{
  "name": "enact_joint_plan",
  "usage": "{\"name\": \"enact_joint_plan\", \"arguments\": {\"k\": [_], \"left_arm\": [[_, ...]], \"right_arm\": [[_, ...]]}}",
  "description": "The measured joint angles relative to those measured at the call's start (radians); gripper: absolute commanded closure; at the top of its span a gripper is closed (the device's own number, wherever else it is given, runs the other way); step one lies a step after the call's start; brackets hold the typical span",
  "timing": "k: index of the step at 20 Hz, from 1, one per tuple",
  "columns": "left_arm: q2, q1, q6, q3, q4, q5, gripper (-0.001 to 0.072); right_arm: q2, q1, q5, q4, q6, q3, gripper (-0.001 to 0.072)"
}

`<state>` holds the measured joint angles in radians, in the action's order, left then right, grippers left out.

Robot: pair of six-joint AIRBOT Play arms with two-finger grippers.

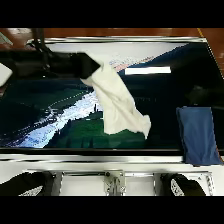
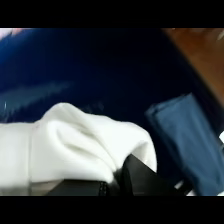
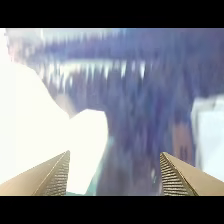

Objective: Fold the shirts.

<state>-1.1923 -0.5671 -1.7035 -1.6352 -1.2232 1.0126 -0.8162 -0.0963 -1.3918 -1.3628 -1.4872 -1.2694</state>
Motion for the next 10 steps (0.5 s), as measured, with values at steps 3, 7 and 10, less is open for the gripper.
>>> {"name": "enact_joint_plan", "arguments": {"k": [3, 7, 10], "left_arm": [[-0.004, 0.008, -0.048, 0.160, -0.072, 0.064, 0.0667], [-0.022, 0.044, -0.122, 0.408, -0.096, 0.052, 0.0618], [-0.048, 0.085, -0.149, 0.507, -0.052, 0.018, 0.0024]], "right_arm": [[0.009, 0.000, 0.014, 0.065, 0.000, 0.166, 0.0020], [-0.007, 0.000, 0.169, 0.206, 0.006, 0.446, 0.0020], [-0.075, 0.000, 0.246, 0.288, 0.039, 0.550, 0.0019]]}}
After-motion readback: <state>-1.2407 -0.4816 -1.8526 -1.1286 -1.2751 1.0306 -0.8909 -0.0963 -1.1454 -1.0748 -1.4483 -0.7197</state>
